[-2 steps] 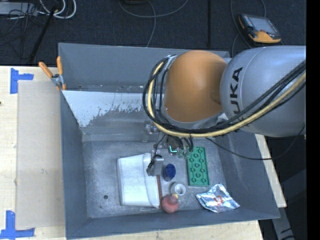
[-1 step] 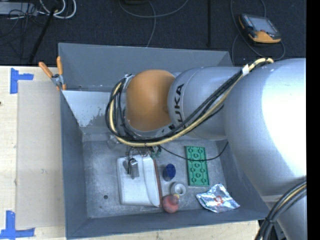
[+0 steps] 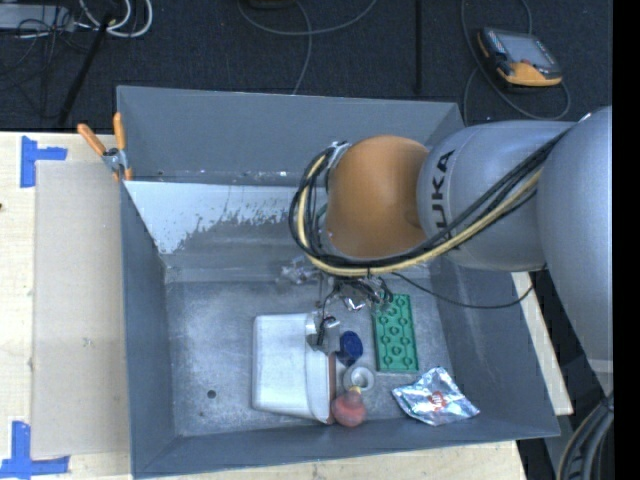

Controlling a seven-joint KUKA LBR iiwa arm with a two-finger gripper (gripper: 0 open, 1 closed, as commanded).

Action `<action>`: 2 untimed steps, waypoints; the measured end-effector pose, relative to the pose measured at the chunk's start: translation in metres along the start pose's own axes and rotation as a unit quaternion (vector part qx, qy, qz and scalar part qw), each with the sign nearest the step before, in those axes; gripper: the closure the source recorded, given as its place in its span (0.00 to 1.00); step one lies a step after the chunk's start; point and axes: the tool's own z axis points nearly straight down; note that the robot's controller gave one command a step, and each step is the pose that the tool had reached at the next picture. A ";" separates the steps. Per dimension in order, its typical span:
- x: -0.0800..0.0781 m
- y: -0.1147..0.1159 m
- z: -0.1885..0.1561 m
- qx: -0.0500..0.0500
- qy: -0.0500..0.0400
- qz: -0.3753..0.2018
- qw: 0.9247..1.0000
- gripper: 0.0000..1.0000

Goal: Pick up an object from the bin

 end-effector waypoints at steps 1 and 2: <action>-0.061 0.076 0.002 -0.002 -0.002 -0.082 0.997 0.00; -0.021 0.132 0.030 0.000 -0.002 -0.375 0.927 0.00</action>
Offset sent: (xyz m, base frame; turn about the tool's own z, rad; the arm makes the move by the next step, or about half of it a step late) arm 0.0291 0.0886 -0.0018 -0.1619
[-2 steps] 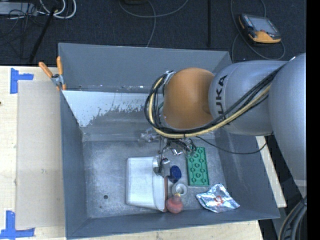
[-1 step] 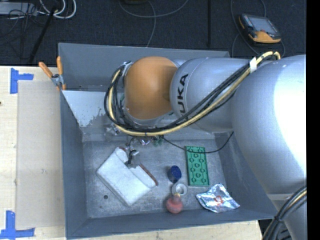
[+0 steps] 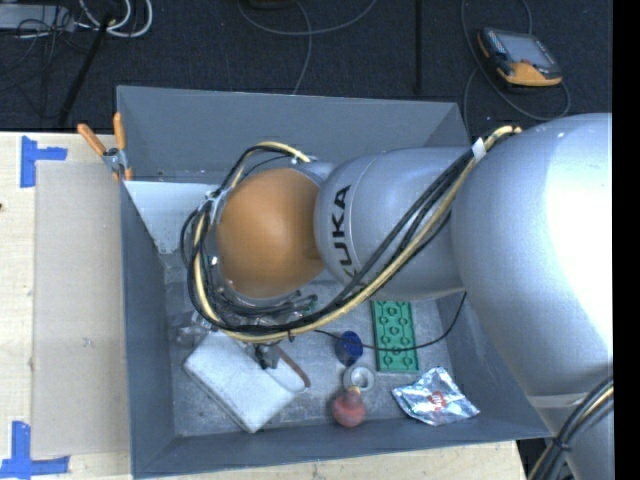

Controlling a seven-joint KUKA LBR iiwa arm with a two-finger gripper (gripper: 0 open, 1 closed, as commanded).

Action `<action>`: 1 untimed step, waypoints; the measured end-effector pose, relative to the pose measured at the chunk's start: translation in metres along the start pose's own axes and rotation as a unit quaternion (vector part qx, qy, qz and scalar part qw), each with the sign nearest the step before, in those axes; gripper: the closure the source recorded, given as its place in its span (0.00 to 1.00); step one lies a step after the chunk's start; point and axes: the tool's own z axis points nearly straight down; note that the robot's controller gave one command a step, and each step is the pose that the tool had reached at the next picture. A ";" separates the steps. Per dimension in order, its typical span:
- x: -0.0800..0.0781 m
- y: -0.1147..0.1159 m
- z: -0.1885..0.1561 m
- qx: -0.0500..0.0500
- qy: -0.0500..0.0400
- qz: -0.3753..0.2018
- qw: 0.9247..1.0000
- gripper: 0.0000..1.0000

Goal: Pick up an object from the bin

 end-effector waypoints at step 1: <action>0.055 -0.082 0.001 -0.001 0.001 -0.069 0.998 0.00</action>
Offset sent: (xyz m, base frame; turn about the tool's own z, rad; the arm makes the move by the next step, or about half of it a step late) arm 0.0487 -0.0806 -0.0011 -0.1462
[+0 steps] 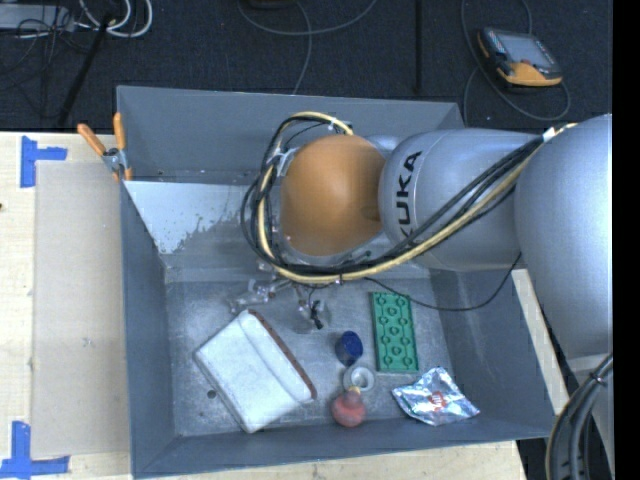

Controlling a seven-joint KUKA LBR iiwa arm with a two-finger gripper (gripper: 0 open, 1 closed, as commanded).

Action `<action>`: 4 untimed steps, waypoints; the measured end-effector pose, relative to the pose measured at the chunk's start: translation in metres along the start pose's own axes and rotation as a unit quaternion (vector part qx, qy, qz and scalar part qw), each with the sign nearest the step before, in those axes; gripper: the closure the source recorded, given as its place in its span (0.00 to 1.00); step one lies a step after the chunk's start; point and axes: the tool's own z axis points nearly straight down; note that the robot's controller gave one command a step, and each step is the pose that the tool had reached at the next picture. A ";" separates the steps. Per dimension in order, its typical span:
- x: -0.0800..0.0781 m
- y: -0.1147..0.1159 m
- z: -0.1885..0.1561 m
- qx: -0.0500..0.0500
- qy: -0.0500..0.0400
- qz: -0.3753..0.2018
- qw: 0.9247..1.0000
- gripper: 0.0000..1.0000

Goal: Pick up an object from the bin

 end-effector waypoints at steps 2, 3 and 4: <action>-0.004 0.002 -0.013 -0.002 -0.002 0.003 1.000 1.00; -0.006 0.000 -0.118 0.002 -0.003 0.005 1.000 1.00; -0.007 0.000 -0.130 -0.001 -0.002 0.008 1.000 1.00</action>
Offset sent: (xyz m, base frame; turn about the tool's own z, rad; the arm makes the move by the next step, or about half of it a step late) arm 0.0000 0.0000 0.0000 0.0000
